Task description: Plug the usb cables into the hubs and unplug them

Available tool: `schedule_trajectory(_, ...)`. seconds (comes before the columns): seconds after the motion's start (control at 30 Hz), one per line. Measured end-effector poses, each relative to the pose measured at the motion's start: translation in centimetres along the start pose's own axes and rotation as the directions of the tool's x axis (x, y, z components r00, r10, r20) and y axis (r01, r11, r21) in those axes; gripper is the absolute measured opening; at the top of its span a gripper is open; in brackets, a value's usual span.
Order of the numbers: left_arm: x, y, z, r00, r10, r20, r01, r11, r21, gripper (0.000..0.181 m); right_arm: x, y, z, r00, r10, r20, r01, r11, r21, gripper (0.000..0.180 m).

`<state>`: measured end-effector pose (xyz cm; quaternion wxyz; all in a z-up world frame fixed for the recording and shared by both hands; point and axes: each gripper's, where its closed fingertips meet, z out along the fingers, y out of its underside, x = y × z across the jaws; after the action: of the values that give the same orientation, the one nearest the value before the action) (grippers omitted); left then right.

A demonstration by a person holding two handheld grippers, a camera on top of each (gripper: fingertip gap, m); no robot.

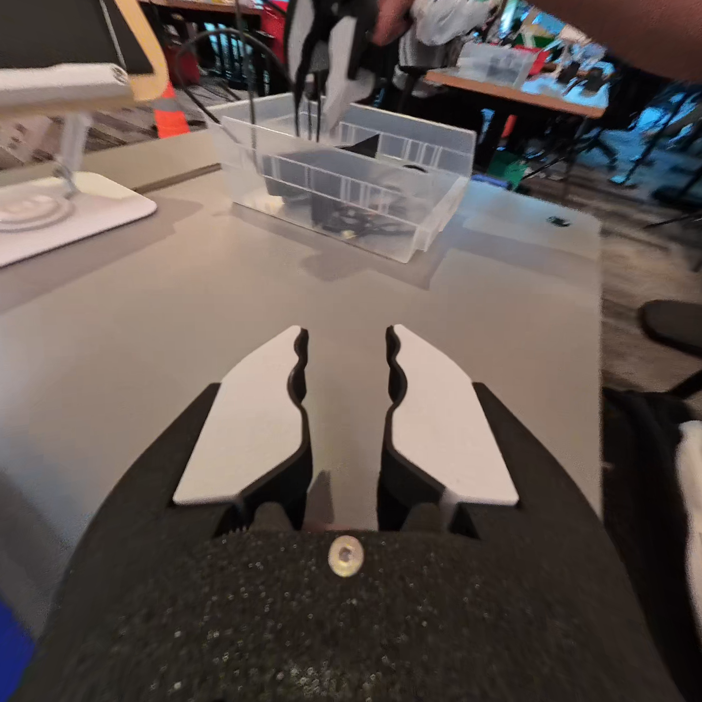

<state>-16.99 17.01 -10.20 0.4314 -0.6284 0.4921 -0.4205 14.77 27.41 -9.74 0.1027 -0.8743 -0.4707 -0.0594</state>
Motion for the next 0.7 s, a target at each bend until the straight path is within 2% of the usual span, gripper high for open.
schedule_trajectory(0.07, -1.0, -0.1, -0.5, 0.996, 0.045, 0.072, -0.045, 0.999, 0.000, 0.042, -1.4, -0.1, -2.3, 0.999, 0.018, -0.040, -0.013, 0.995, 0.101, 0.049)
schedule_trajectory(0.13, -1.4, -0.8, -1.2, 0.993, 0.030, 0.113, -0.035, 0.999, 0.039, 0.043, -3.2, 1.0, -4.0, 0.998, 0.037, -0.054, -0.029, 0.990, 0.135, 0.040)
schedule_trajectory(0.2, -1.8, -1.6, -2.3, 0.989, -0.013, 0.149, 0.003, 0.998, 0.070, 0.042, -5.1, 4.4, -4.8, 0.998, 0.054, -0.038, -0.053, 0.998, 0.019, 0.042)
schedule_trajectory(0.27, -2.0, -2.2, -3.7, 0.982, -0.045, 0.184, 0.029, 0.996, 0.089, 0.042, -5.3, 8.1, -6.2, 0.984, 0.115, -0.140, -0.130, 0.986, -0.103, 0.044)
schedule_trajectory(0.3, -2.1, -2.4, -4.7, 0.976, -0.054, 0.209, 0.034, 0.994, 0.099, 0.042, -5.5, 9.2, -7.3, 0.969, 0.158, -0.191, -0.180, 0.978, -0.107, 0.043)
schedule_trajectory(0.33, -2.3, -2.6, -5.8, 0.968, -0.059, 0.245, 0.031, 0.993, 0.115, 0.042, -5.9, 9.3, -8.4, 0.950, 0.210, -0.233, -0.225, 0.974, -0.038, 0.043)
schedule_trajectory(0.4, -2.8, -2.6, -8.7, 0.940, -0.063, 0.334, 0.013, 0.989, 0.149, 0.043, -7.5, 7.1, -10.9, 0.902, 0.358, -0.239, -0.297, 0.920, 0.258, 0.042)
schedule_trajectory(0.43, -3.2, -2.4, -10.3, 0.921, -0.067, 0.384, 0.005, 0.987, 0.159, 0.042, -8.7, 5.7, -12.2, 0.878, 0.433, -0.204, -0.319, 0.847, 0.426, 0.042)
schedule_trajectory(0.5, -4.1, -1.3, -13.7, 0.874, -0.087, 0.478, 0.012, 0.987, 0.158, 0.041, -10.9, 4.3, -13.8, 0.803, 0.583, -0.123, -0.358, 0.637, 0.683, 0.042)
schedule_trajectory(0.57, -5.3, 0.4, -17.3, 0.807, -0.123, 0.578, 0.049, 0.989, 0.142, 0.038, -13.3, 4.3, -12.6, 0.732, 0.678, -0.066, -0.377, 0.484, 0.790, 0.038)
schedule_trajectory(0.6, -5.9, 1.2, -19.2, 0.767, -0.139, 0.626, 0.067, 0.988, 0.137, 0.036, -13.9, 5.2, -11.4, 0.639, 0.768, -0.044, -0.418, 0.395, 0.818, 0.036)
schedule_trajectory(0.63, -6.6, 2.1, -20.9, 0.726, -0.149, 0.672, 0.085, 0.988, 0.127, 0.035, -14.6, 5.9, -10.2, 0.532, 0.847, 0.020, -0.460, 0.269, 0.846, 0.036)
schedule_trajectory(0.7, -7.9, 3.6, -23.4, 0.670, -0.133, 0.730, 0.099, 0.991, 0.089, 0.034, -16.8, 7.3, -7.7, 0.344, 0.926, 0.153, -0.478, 0.032, 0.878, 0.036)
